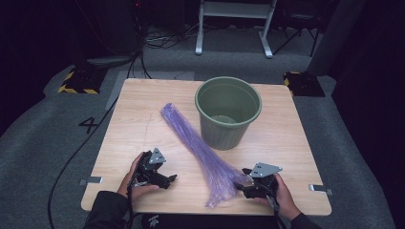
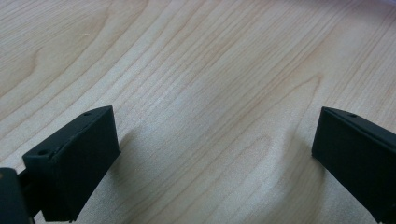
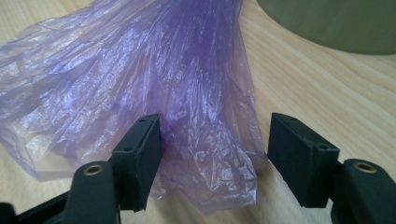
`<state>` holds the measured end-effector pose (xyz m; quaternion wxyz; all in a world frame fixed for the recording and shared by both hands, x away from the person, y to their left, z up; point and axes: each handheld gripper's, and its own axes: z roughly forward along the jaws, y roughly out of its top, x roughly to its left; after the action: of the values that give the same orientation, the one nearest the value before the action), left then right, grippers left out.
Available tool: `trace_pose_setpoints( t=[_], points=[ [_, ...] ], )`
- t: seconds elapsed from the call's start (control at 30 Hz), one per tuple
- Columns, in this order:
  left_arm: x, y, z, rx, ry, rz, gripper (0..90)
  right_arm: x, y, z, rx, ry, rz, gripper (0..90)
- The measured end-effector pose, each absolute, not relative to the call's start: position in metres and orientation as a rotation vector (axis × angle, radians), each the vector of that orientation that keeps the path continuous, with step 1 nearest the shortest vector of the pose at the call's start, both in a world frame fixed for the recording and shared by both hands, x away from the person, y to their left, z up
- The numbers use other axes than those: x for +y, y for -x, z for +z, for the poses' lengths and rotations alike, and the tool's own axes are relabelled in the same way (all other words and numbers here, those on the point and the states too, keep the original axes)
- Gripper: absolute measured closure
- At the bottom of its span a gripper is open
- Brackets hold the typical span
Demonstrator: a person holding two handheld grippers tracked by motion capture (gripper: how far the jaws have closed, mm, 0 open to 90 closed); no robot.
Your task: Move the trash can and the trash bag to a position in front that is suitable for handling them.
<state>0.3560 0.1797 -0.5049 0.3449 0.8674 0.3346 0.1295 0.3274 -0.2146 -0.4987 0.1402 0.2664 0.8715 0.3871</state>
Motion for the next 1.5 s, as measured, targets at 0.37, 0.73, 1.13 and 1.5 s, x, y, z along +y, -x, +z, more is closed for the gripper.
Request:
trace_pose_setpoints(
  t=[0.37, 0.73, 1.13, 1.5],
  points=[
    [0.179, -0.357, -0.505, 0.870, -2.250, 0.339, 0.0, -0.198, -0.347, -0.499, 2.501, -0.790, 1.108, 33.7],
    [0.178, -0.357, -0.505, 0.874, -2.251, 0.340, 0.0, -0.183, -0.364, -0.500, 2.501, -0.813, 1.115, 31.6],
    [0.174, -0.358, -0.505, 0.882, -2.249, 0.336, 0.0, -0.175, -0.376, -0.501, 2.467, -0.844, 1.091, 29.5],
    [0.171, -0.358, -0.505, 0.891, -2.248, 0.339, 0.0, -0.171, -0.384, -0.503, 2.461, -0.874, 1.113, 29.4]
  ],
)
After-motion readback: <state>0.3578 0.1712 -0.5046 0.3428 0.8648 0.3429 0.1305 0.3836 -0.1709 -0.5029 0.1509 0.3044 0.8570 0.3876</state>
